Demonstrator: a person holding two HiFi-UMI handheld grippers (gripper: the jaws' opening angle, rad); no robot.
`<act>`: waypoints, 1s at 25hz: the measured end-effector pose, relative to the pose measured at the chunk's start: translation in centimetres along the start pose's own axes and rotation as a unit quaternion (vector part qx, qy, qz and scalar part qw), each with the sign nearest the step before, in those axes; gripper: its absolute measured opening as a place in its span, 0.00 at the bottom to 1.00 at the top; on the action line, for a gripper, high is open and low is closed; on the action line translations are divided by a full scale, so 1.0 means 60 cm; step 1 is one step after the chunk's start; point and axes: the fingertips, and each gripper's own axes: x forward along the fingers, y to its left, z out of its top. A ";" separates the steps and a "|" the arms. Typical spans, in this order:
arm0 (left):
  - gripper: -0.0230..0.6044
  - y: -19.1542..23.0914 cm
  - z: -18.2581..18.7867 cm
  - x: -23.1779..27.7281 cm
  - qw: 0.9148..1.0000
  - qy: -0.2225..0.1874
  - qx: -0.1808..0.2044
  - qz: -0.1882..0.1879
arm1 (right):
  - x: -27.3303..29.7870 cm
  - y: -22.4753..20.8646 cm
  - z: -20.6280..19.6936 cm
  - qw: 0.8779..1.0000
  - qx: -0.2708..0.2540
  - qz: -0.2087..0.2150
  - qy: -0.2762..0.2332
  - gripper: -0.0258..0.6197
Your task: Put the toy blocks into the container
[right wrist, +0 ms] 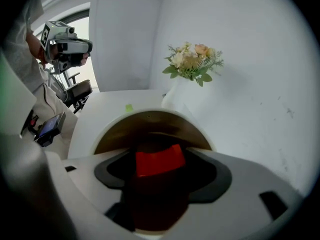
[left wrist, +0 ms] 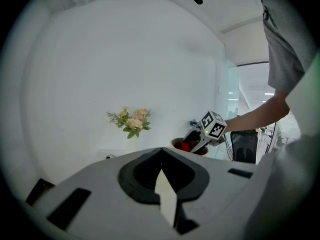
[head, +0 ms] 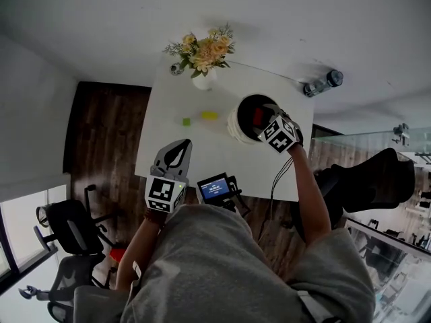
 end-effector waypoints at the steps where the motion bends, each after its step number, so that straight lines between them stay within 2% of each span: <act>1: 0.05 0.002 -0.001 -0.001 1.000 0.000 -0.001 0.001 | -0.001 0.002 -0.002 1.000 0.002 0.000 -0.001 0.51; 5: 0.05 0.004 -0.005 -0.004 1.000 0.003 -0.009 0.003 | -0.006 0.013 0.001 1.000 0.006 0.002 -0.009 0.51; 10: 0.05 0.007 -0.007 -0.002 1.000 0.004 -0.010 0.001 | -0.028 0.008 0.025 0.999 0.016 -0.021 -0.034 0.51; 14: 0.05 0.015 -0.012 -0.009 1.000 0.005 -0.013 0.009 | -0.077 0.013 0.102 0.993 0.031 -0.039 -0.105 0.51; 20: 0.05 0.044 -0.014 -0.029 0.999 0.009 -0.016 0.028 | -0.140 0.053 0.253 0.978 0.014 -0.058 -0.201 0.51; 22: 0.05 0.059 -0.014 -0.039 0.999 0.009 -0.018 0.037 | -0.142 0.078 0.299 0.974 0.000 -0.049 -0.221 0.51; 25: 0.05 0.080 -0.014 -0.054 0.998 0.007 -0.024 0.050 | -0.108 0.121 0.343 0.974 -0.022 -0.028 -0.223 0.51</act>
